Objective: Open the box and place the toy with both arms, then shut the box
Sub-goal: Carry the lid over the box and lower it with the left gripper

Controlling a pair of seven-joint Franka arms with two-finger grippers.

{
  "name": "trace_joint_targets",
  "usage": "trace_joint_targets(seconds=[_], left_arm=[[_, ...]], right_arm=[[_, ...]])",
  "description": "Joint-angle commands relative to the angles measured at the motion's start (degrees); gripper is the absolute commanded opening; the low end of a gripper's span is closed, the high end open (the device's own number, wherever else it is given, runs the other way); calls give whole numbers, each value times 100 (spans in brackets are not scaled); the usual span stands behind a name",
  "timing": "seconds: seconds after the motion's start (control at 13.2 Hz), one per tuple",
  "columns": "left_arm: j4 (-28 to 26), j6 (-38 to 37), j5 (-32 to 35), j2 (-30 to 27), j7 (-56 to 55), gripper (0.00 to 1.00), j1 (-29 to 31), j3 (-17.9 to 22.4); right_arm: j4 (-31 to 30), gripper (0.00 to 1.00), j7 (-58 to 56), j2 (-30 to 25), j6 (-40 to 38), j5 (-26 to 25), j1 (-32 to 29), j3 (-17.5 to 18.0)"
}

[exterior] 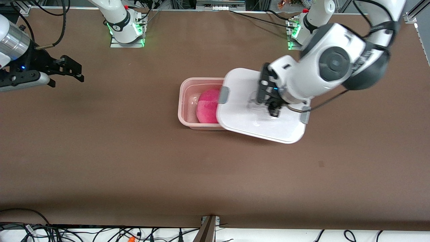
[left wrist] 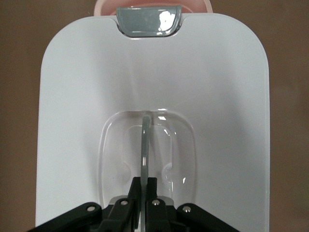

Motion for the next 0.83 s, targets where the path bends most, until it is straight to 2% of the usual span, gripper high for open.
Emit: trace_joint_targets(seconds=[0.0,0.08,0.23,0.3,0.76], left_arm=[[-249,1001,-71,158,-662,0,-641,68],[-442,1231,-2,141,-995,0,-843,86],[-636,1330,855,150,-2100,0,-1186,68],[-715,1348,1130,194,-2323,0,-1327,68],[-769,1594,1738,729,-3072,0,-1706,86]], right_arm=[[-133,100,726,-174,-33,-210,-57,178],[-90,100,754,-174,-24,-228,-57,187],[86,100,693,-139,-50,-280,-57,170],[139,100,640,-130,-120,-507,-57,178],[342,100,499,63,-138,-624,-57,169]])
